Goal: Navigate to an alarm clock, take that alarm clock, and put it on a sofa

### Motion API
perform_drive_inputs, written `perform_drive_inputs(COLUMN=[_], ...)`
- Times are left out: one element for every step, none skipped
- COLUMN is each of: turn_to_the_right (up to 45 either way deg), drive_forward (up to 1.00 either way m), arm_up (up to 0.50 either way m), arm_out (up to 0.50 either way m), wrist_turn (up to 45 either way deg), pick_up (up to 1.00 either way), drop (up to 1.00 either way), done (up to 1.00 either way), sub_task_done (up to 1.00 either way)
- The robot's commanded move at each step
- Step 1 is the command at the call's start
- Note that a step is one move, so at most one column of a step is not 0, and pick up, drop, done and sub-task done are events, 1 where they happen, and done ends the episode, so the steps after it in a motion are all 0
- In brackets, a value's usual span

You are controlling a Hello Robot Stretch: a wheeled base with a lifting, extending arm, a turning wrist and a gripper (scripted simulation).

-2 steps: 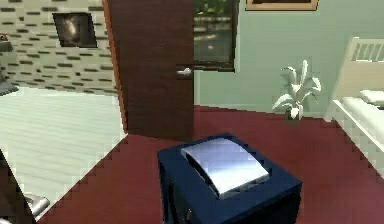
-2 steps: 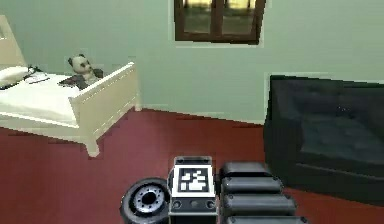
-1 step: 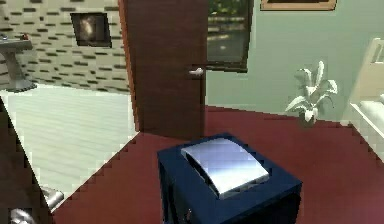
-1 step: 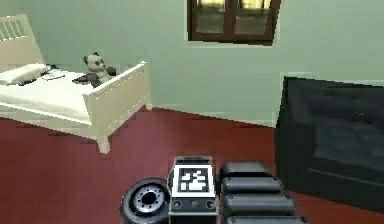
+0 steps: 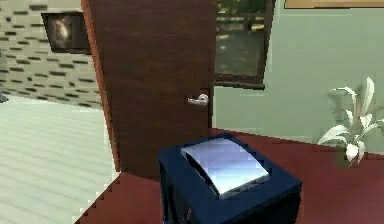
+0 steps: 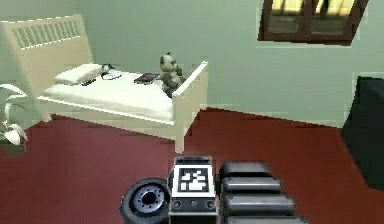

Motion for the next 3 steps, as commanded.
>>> perform_drive_inputs(turn_to_the_right=[0.0,-45.0,-24.0], drive_forward=[0.25,0.0,0.0], arm_up=[0.0,0.0,0.0], arm_out=[0.0,0.0,0.0], wrist_turn=[0.0,0.0,0.0], pick_up=[0.0,0.0,0.0], drop=[0.0,0.0,0.0], done=[0.0,0.0,0.0], sub_task_done=[0.0,0.0,0.0])
